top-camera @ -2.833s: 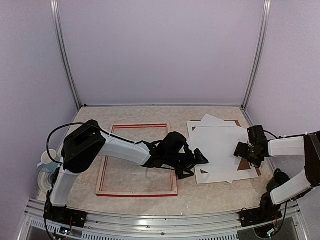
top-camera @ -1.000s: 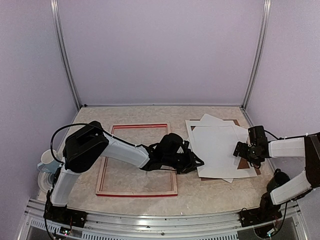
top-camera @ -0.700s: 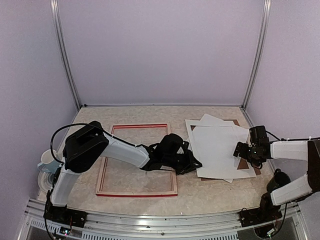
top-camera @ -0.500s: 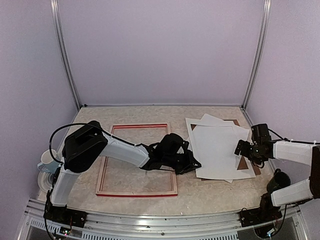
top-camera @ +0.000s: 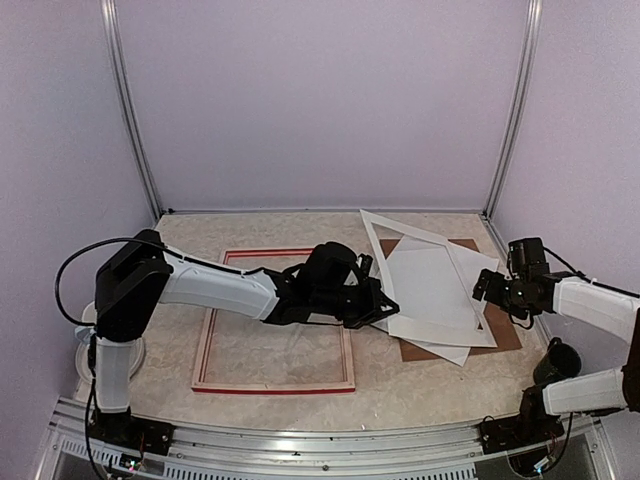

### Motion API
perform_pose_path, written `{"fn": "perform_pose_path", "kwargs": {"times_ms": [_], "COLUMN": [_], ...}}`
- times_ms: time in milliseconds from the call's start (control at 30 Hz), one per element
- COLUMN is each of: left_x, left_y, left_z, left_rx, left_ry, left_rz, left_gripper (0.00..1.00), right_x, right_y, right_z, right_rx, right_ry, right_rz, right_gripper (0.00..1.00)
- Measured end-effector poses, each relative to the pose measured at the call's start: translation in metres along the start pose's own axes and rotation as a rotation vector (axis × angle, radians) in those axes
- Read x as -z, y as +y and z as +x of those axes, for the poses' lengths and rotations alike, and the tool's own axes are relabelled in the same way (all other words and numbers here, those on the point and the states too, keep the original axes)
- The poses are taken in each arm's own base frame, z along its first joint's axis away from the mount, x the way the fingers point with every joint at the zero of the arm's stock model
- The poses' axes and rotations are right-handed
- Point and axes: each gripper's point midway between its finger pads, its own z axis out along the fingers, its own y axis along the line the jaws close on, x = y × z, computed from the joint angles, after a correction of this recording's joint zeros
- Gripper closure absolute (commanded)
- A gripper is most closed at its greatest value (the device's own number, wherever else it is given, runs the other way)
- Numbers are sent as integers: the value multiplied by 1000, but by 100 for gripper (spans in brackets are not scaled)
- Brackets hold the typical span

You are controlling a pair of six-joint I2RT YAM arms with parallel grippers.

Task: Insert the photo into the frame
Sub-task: Pick up the mat board from the photo, then place the mat board on the glass panel.

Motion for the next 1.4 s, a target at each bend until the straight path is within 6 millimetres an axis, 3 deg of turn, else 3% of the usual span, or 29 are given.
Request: {"fn": "perform_pose_path", "kwargs": {"times_ms": [100,367,733,1000,1400], "left_x": [12,60,128,174,212], "left_y": [6,50,68,111,121], "left_z": [-1,3,2,15,18], "left_rx": [0,27,4,36,2], "left_ry": [-2,26,17,32,28], "left_rz": [-16,-121,-194,-296,-341], "left_gripper": [99,99,99,99,99], "right_x": [0,1,-5,-9,-19], "right_y": [0,8,35,47,59], "right_z": [1,0,0,4,17], "right_rx": [3,8,14,34,69], "right_ry": [5,11,30,41,83], "right_rz": [-2,-43,-177,-212,-218], "right_gripper": [1,1,1,1,1]}}
